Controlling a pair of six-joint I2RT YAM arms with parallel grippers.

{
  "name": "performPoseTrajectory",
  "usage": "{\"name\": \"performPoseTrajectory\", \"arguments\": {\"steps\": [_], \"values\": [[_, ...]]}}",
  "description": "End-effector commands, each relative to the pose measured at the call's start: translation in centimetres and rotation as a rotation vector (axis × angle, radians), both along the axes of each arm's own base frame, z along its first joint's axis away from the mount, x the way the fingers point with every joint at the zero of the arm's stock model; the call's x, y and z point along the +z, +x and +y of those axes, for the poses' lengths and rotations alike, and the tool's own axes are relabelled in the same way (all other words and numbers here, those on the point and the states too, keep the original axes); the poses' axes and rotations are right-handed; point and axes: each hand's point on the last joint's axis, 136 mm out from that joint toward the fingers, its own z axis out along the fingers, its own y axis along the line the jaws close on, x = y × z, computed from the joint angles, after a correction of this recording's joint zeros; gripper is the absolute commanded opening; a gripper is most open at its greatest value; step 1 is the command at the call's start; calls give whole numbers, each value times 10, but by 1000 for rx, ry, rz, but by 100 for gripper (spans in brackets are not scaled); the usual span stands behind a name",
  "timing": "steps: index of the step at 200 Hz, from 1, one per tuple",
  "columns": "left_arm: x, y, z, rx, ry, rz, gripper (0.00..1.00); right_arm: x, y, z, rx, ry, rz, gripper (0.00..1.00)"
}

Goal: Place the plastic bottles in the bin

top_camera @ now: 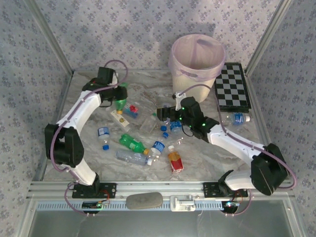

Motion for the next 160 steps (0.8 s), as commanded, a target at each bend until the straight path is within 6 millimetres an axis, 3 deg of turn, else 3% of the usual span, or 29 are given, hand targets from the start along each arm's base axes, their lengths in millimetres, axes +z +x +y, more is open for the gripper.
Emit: {"name": "performPoseTrajectory", "arguments": {"steps": [1,21,55,92,160], "values": [[28,11,-55,-31,-212,-89,33,15,8,20,46,29,-75,99],[41,9,-88,-63,-301,-126,33,7,14,24,45,28,-75,99],[52,-3,-122,-79,-486,-128,33,1,18,31,69,28,-84,99],[59,-23,-137,-81,-621,-112,33,-6,29,27,48,62,-63,99],[60,-46,-151,-114,-691,-68,35,-9,36,44,100,110,-31,95]]}}
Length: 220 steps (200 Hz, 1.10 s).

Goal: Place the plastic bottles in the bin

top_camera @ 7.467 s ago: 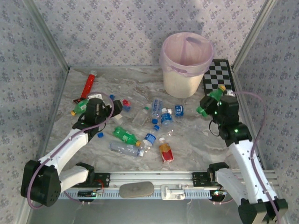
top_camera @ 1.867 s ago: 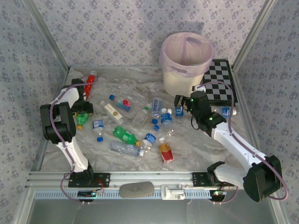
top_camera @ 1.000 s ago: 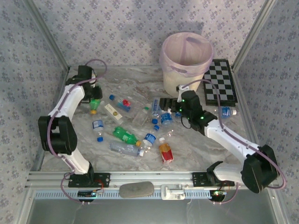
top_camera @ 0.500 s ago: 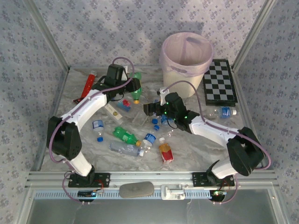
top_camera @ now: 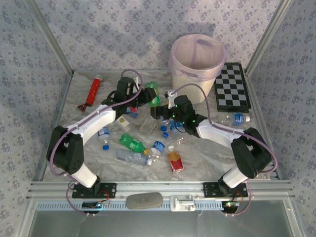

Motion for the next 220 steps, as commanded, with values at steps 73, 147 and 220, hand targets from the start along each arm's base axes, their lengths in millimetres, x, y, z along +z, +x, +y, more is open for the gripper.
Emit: {"name": "performPoseTrajectory", "arguments": {"steps": [73,147,220], "values": [[26,-27,-14,-70,-110,-11,35,22,16,14,34,6,-49,68],[40,-25,3,-46,-99,-53,99,24,14,11,46,-54,-47,43],[54,-1,119,217,42,-175,100,93,21,-32,-84,-203,-162,43]]}}
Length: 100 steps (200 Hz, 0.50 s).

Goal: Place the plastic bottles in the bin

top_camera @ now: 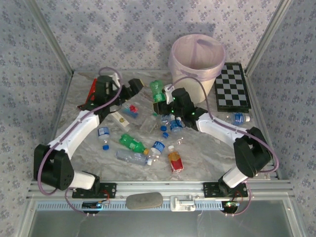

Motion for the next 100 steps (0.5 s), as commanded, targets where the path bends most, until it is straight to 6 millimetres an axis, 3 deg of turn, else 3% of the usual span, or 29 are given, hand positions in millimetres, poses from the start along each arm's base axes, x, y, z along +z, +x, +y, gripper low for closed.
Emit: {"name": "performPoseTrajectory", "arguments": {"steps": [1,50,100], "values": [[0,-3,35,75,78,-39,100,72,12,-25,-86,-46,-147,43],[-29,-14,79,173,190,-8,100,151,41,-72,-247,-76,-270,44],[-56,-27,99,239,274,26,100,188,104,-140,-465,-82,-298,45]]}}
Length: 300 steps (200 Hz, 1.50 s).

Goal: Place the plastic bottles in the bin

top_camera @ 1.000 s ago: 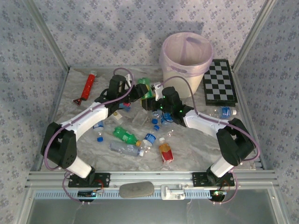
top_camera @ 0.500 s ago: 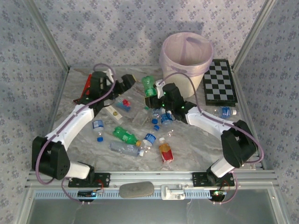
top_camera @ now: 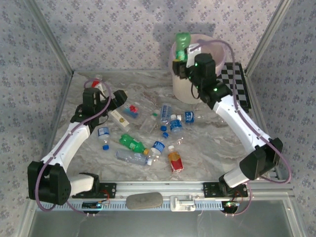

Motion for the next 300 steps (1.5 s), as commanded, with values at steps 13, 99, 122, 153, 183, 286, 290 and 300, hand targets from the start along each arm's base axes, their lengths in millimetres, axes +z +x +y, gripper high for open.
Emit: {"name": "performPoseTrajectory", "arguments": {"steps": [13,99,122,153,183,286,290,300], "values": [[1,-10,18,50,79,-29,100,-4,45,-49,-157,-18,43,44],[-6,-23,31,73,129,-33,100,-74,113,-70,-240,-50,266,47],[-5,-25,29,58,133,-40,100,-79,117,-68,-244,-40,275,51],[-3,-27,29,46,139,-51,100,-77,118,-67,-249,-23,273,69],[-2,-28,28,42,137,-60,100,-53,113,-67,-245,-4,232,81],[-2,-20,14,1,62,-67,100,42,15,-78,-190,100,31,95],[-2,-20,12,-1,58,-67,100,40,11,-79,-192,103,34,95],[-1,-19,10,-6,51,-68,100,34,-1,-85,-202,107,44,95]]}}
